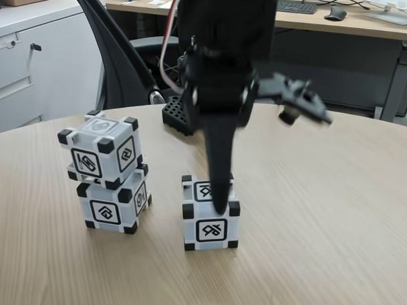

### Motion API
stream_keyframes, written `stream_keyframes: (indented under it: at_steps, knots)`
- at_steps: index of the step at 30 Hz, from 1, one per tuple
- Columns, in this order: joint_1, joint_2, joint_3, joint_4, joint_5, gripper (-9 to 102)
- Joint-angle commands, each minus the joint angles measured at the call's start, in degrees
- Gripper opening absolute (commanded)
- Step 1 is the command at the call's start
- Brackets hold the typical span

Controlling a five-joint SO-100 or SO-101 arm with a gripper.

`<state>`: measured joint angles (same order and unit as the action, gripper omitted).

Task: Stack cubes from left to right.

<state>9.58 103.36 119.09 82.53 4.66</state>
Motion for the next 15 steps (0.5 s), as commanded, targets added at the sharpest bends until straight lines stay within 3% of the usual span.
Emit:
stream_keyframes:
  at_steps: [1, 5, 10, 15]
  knots:
    - [-0.09, -3.08, -0.88, -0.70, 0.53, 45]
    - [-0.09, -7.47, -1.14, -0.70, 1.32, 35]
    - [-0.09, -7.38, -1.14, -0.79, 2.37, 0]
    - [0.00, -6.94, -1.32, -0.62, 2.90, 0]
